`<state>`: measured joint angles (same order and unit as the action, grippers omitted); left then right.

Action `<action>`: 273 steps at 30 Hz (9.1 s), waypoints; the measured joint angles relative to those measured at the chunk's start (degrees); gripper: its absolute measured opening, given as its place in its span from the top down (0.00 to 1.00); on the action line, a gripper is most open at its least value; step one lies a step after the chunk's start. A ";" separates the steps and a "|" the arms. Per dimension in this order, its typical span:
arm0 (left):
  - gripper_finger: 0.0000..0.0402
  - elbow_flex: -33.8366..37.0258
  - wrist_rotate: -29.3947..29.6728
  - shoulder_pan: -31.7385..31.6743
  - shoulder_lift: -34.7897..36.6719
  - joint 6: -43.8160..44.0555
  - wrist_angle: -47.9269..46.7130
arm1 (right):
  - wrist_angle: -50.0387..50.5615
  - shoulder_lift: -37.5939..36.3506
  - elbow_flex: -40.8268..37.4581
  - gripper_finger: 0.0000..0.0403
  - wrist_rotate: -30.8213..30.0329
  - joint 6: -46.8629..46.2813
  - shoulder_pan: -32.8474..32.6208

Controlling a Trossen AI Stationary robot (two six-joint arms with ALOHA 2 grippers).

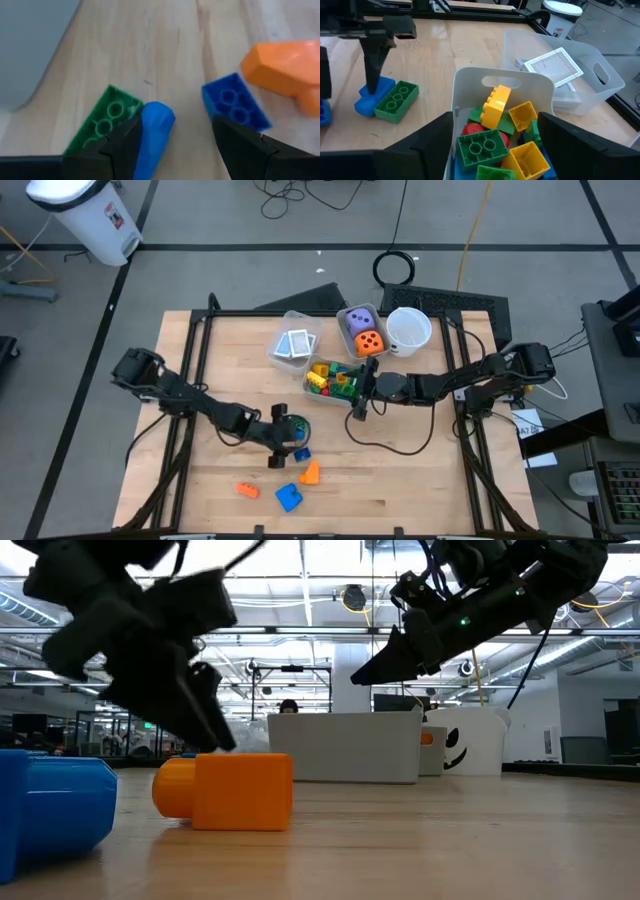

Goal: Pick & Place Toys
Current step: Put the blue game piece into the bottom gray bin, then put the green game piece into the bottom gray bin

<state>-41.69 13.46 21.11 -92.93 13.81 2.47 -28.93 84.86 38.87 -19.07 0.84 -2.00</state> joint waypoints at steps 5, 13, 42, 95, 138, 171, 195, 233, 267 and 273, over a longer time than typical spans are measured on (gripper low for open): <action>0.38 -0.11 0.33 -0.09 -2.41 -0.24 0.62 | -0.02 0.00 0.00 0.35 0.00 0.02 0.00; 0.38 0.07 0.59 -0.60 -1.62 -1.57 3.65 | -0.02 0.00 0.00 0.35 0.00 0.02 0.00; 0.38 -0.20 3.27 -0.91 -4.88 -1.45 1.86 | -1.04 0.00 0.02 0.36 4.39 -0.16 0.00; 0.63 -0.20 -4.46 -4.23 3.24 13.50 27.69 | -23.96 13.96 4.89 0.36 13.17 39.21 -12.63; 0.45 -0.02 -7.72 -8.94 14.15 12.38 15.63 | -21.63 17.39 7.82 0.75 8.96 32.20 -9.73; 0.43 -0.24 11.77 -2.99 19.81 6.76 11.43 | -4.30 9.31 7.54 0.76 7.11 13.74 -5.69; 0.43 -0.15 15.16 -5.66 17.45 15.27 7.18 | 5.04 1.33 1.77 0.53 2.75 -2.20 2.21; 0.41 -0.15 1.23 -10.13 5.89 0.72 -1.17 | 0.55 0.32 1.77 0.26 2.98 3.25 -0.35; 0.43 -0.29 -11.57 -16.69 -3.98 -16.59 -2.71 | 2.62 -3.10 1.79 0.27 10.38 2.91 -0.37; 0.65 -0.09 -8.18 -15.35 -1.48 -14.00 -0.92 | 2.60 -3.10 1.79 0.27 10.36 2.89 -0.37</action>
<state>-41.78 5.28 5.77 -94.41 -0.19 1.55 -26.33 81.76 40.66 -8.71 3.73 -2.37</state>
